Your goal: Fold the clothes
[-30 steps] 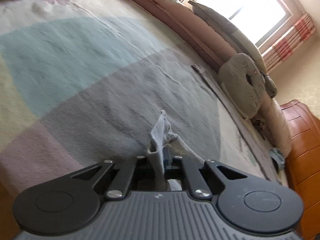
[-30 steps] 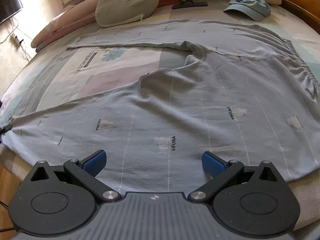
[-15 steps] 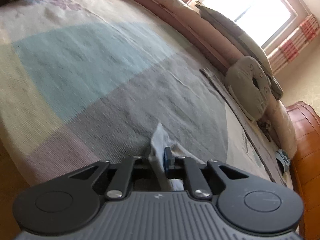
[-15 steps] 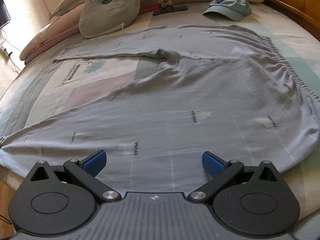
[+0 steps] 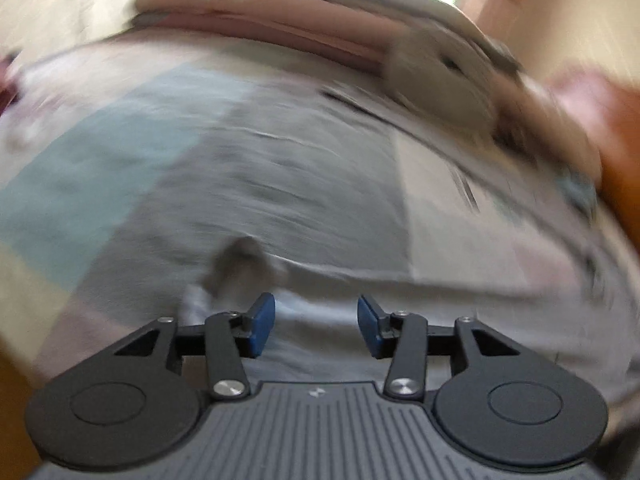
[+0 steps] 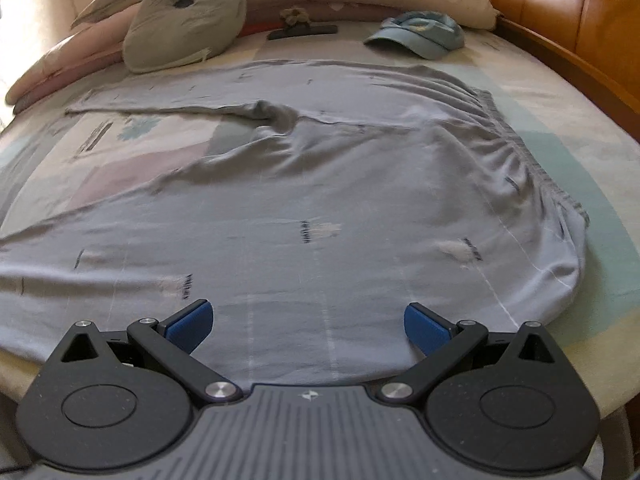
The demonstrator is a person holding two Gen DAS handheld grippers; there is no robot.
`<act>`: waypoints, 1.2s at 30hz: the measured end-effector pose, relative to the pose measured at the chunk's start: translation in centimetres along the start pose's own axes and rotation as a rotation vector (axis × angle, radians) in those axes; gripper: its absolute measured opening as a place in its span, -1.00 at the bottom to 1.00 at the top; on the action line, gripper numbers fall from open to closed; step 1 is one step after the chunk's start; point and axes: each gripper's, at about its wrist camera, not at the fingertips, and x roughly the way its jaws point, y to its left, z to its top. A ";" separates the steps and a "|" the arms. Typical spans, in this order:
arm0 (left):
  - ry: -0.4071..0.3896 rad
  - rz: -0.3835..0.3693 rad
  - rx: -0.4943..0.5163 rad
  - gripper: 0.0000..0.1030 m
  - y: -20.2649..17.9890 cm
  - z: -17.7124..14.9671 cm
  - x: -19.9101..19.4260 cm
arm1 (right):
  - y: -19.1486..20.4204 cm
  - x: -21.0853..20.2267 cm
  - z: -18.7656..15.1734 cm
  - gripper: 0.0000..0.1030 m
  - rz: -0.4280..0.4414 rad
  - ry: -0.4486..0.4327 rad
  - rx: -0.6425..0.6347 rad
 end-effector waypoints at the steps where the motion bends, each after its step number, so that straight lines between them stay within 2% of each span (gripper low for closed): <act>1: 0.006 0.011 0.063 -0.09 -1.2 -0.3 0.3 | 0.7 -0.2 0.1 1.00 0.005 -0.010 -0.029; 4: 0.018 0.038 0.208 -0.03 -3.6 -1.6 0.8 | 3.3 -0.5 0.5 1.00 0.042 -0.051 -0.119; 7: 0.028 0.046 0.215 0.11 -3.4 -2.7 0.9 | 5.9 0.1 0.7 1.00 0.087 -0.060 -0.198; 8: 0.030 0.048 0.189 0.17 -2.9 -2.9 0.6 | 6.6 0.5 0.7 1.00 0.097 -0.056 -0.214; 11: 0.049 0.068 0.172 0.28 -2.2 -4.0 -0.6 | 7.5 2.0 -0.2 1.00 0.113 0.027 -0.222; 12: 0.061 0.075 0.185 0.29 -2.4 -4.1 -1.0 | 7.7 1.6 -1.1 1.00 0.107 -0.010 -0.245; 15: 0.109 0.085 0.163 0.26 -2.7 -3.2 -1.8 | 7.7 0.7 -2.0 1.00 0.111 0.000 -0.271; 17: 0.066 0.049 0.194 0.29 -4.0 -2.2 -2.3 | 7.7 0.3 -1.7 1.00 0.113 0.031 -0.279; 19: 0.051 -0.011 0.234 0.41 -5.9 -1.5 -1.9 | 7.9 0.5 -0.7 1.00 0.119 0.029 -0.264; 21: 0.058 -0.051 0.288 0.42 -8.4 -1.2 -0.8 | 8.4 1.0 0.1 1.00 0.122 0.001 -0.245; 23: 0.072 -0.059 0.331 0.42 -10.8 -1.7 0.4 | 9.1 2.0 0.6 1.00 0.112 0.003 -0.240; 27: 0.130 -0.064 0.313 0.47 -13.3 -3.9 1.7 | 9.6 2.5 0.1 1.00 0.106 -0.018 -0.225; 29: 0.121 -0.033 0.316 0.52 -13.7 -5.2 0.9 | 9.3 2.2 -0.4 1.00 0.120 -0.026 -0.230; 31: 0.157 -0.031 0.295 0.53 -13.5 -5.4 0.2 | 8.9 1.8 -1.1 1.00 0.133 -0.036 -0.242; 34: 0.220 -0.037 0.288 0.52 -13.7 -4.3 -0.1 | 8.7 1.4 -2.0 1.00 0.139 -0.073 -0.249; 36: 0.202 -0.097 0.243 0.53 -14.2 -2.7 -0.3 | 8.7 1.4 -1.9 1.00 0.140 -0.076 -0.249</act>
